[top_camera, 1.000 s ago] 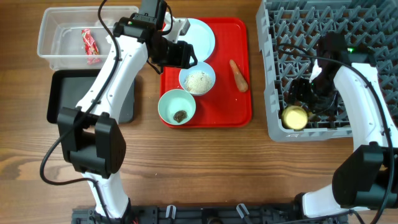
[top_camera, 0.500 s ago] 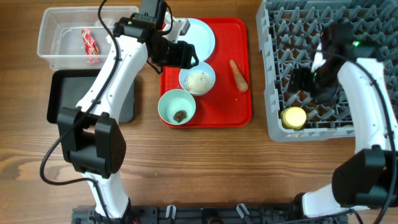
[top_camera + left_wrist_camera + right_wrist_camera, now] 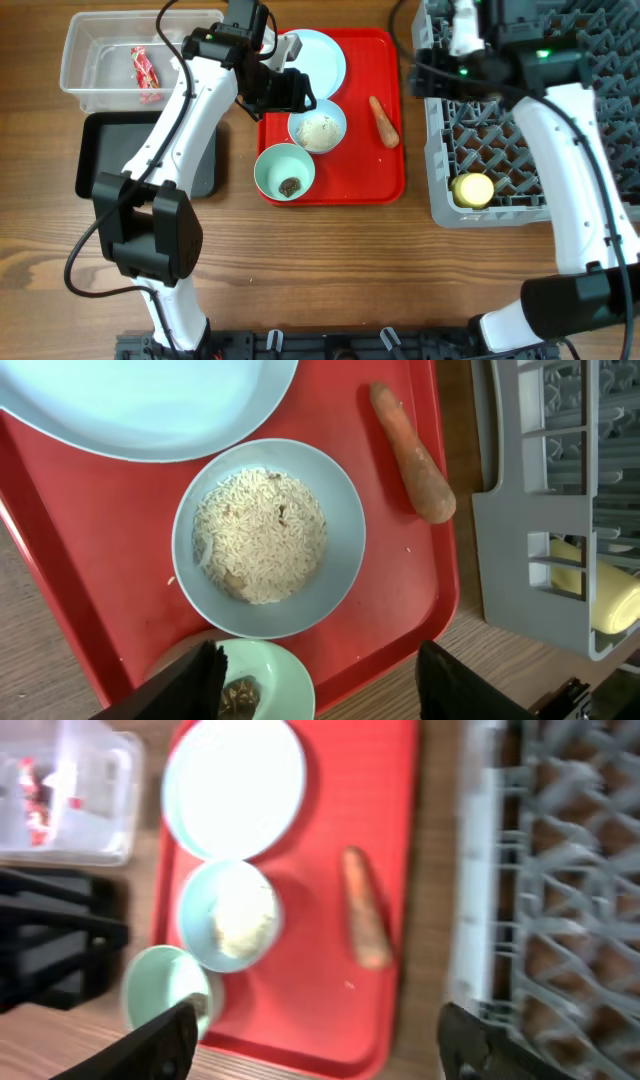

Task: Sort waste into correct bins and load items into the dishwasher rack
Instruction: 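Release the cup and raise the right gripper out of the rack, then grasp the rim of the light-blue rice bowl with the left gripper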

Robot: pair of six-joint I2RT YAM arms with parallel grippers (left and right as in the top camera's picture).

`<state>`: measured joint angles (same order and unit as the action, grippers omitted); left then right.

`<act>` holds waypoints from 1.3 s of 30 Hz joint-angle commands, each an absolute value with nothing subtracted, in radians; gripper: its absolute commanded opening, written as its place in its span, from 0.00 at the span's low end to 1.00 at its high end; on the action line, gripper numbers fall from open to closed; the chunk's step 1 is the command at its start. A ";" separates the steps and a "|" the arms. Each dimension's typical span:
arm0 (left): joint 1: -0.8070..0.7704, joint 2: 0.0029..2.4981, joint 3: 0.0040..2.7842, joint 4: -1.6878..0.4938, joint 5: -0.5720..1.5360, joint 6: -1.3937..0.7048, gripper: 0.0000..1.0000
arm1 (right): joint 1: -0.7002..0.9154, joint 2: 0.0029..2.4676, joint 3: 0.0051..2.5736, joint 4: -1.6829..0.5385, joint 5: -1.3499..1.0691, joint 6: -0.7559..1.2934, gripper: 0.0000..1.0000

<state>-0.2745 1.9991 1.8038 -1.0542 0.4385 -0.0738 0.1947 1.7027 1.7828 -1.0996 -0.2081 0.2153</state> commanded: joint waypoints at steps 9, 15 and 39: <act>-0.241 1.990 1.806 -1.030 0.166 -0.356 0.61 | 0.363 1.958 1.765 -0.933 -0.242 0.451 0.64; -0.274 1.991 1.806 -1.024 0.215 -0.218 0.58 | 0.336 1.937 1.767 -0.908 -0.211 0.456 0.65; -0.616 2.258 1.806 -0.862 0.016 0.101 0.49 | 0.025 1.644 1.767 -1.120 -0.177 0.314 0.72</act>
